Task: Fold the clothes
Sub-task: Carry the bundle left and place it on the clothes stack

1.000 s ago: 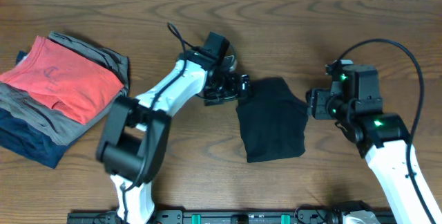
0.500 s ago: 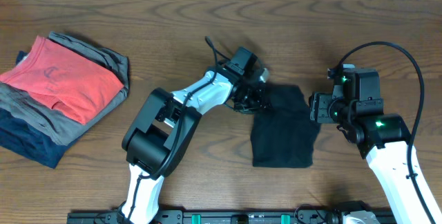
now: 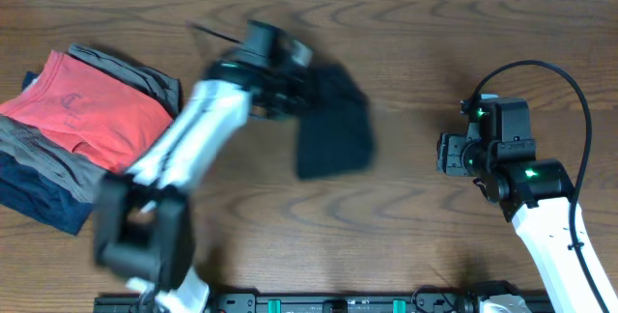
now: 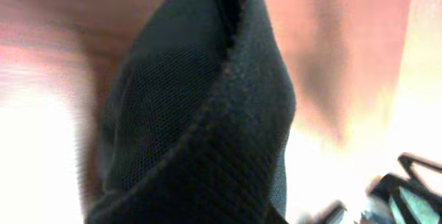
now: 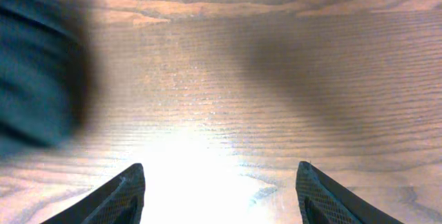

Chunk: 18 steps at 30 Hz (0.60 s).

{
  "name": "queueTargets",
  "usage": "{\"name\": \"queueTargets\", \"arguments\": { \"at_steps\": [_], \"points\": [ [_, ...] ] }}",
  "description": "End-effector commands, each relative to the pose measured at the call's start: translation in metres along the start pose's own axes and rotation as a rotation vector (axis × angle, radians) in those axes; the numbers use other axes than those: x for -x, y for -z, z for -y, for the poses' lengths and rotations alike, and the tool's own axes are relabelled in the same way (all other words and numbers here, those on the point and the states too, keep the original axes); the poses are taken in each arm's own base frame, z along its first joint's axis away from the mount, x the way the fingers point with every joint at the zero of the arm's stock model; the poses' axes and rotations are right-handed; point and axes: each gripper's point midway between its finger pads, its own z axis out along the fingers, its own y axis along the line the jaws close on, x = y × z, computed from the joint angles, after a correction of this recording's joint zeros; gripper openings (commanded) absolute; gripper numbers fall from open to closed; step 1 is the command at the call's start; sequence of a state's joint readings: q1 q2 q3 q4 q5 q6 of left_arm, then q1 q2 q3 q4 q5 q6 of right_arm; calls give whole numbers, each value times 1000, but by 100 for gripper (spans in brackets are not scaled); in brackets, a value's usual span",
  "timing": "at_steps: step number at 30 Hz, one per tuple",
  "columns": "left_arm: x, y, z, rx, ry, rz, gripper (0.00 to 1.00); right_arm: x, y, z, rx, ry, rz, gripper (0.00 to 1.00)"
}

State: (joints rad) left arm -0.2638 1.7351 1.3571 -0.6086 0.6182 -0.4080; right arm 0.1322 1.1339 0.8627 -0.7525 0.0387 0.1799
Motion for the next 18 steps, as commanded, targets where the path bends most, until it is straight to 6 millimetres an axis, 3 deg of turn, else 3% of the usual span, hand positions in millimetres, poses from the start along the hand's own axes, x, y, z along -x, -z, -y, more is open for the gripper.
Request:
{"name": "queueTargets", "arguments": {
  "at_steps": [1,7,13,18],
  "points": [
    [39,72,-21,134,-42,225,6,3,2,5,-21,-15,11,68],
    [71,182,-88,307,79,517,7,3,2,5,-21,-15,10,68],
    [81,255,-163,408,250,687,6,3,2,5,-21,-15,10,67],
    [86,306,-209,466,331,827,6,3,2,5,-21,-15,10,67]
  ]
}}
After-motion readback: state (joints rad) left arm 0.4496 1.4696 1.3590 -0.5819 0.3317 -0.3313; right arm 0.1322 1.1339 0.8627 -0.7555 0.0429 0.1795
